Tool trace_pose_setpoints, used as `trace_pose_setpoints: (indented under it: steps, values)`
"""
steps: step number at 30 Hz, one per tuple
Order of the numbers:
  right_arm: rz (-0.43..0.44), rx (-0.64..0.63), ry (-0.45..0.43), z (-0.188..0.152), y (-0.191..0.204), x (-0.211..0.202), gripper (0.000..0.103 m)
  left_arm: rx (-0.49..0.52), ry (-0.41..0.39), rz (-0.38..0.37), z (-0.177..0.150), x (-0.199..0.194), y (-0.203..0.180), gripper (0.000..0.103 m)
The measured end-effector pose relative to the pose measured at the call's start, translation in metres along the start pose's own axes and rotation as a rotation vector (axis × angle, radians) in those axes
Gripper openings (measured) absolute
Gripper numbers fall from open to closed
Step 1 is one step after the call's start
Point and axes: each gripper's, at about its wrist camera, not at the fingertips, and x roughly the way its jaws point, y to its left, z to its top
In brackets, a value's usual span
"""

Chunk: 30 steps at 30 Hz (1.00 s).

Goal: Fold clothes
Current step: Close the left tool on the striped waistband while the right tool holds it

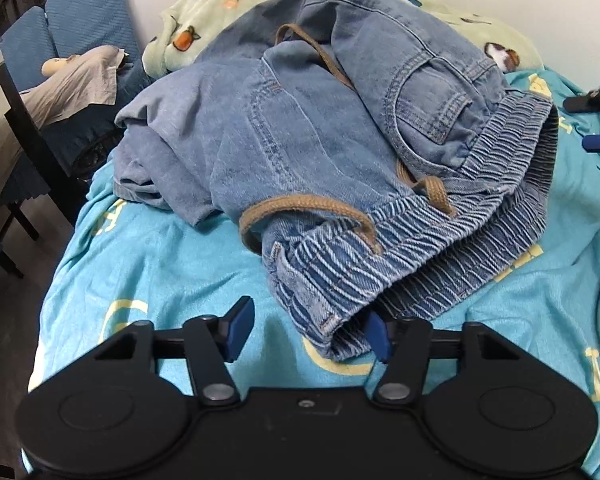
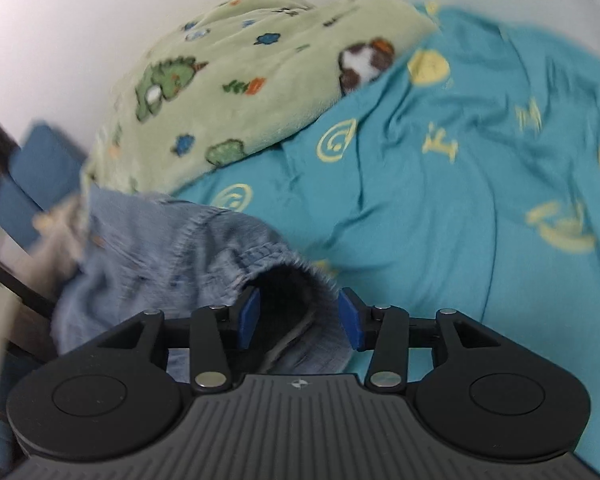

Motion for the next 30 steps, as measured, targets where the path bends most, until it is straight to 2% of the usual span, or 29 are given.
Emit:
trace_pose_setpoints:
  steps: [2, 4, 6, 9, 10, 11, 12, 13, 14, 18, 23, 27, 30]
  values:
    - [0.092, 0.082, 0.005, -0.003, -0.001, -0.006, 0.051, -0.003, 0.0, 0.004, 0.0, 0.001, 0.0, 0.053]
    - [0.157, 0.139, 0.037, -0.005, 0.001, 0.002, 0.061, -0.004, 0.0, 0.007, 0.0, 0.002, 0.0, 0.05]
    - [0.218, 0.192, 0.074, -0.008, 0.003, 0.013, 0.063, 0.014, 0.003, 0.009, -0.002, 0.005, -0.003, 0.046]
    - [0.191, 0.211, 0.085, -0.009, 0.006, 0.036, 0.063, 0.037, -0.006, 0.013, -0.005, 0.007, -0.007, 0.041]
    - [0.179, 0.212, 0.09, -0.009, 0.005, 0.044, 0.058, 0.047, -0.015, 0.021, -0.007, 0.006, -0.009, 0.039]
    - [0.17, 0.207, 0.083, -0.007, 0.005, 0.049, 0.051, 0.055, -0.028, 0.032, -0.008, 0.005, -0.01, 0.033]
    - [0.163, 0.199, 0.07, -0.005, 0.006, 0.052, 0.027, 0.064, -0.043, 0.043, -0.009, 0.004, -0.011, 0.027]
    - [0.156, 0.191, 0.058, -0.002, 0.006, 0.055, 0.015, 0.07, -0.064, 0.055, -0.01, 0.002, -0.012, 0.023]
    - [0.159, 0.176, 0.038, 0.001, 0.009, 0.051, 0.01, 0.077, -0.087, 0.065, -0.01, -0.002, -0.013, 0.016]
    - [0.186, 0.093, -0.06, 0.016, 0.028, 0.027, 0.007, 0.1, -0.239, 0.065, -0.009, -0.029, -0.024, 0.011]
    - [0.24, -0.032, -0.238, 0.059, 0.053, -0.022, 0.007, 0.142, -0.462, -0.014, 0.001, -0.081, -0.059, 0.007]
    - [0.265, -0.107, -0.304, 0.113, 0.064, -0.042, 0.006, 0.065, -0.536, -0.133, 0.026, -0.105, -0.096, 0.006]
    - [0.263, -0.148, -0.328, 0.155, 0.066, -0.048, 0.006, 0.075, -0.568, -0.202, 0.047, -0.102, -0.137, 0.006]
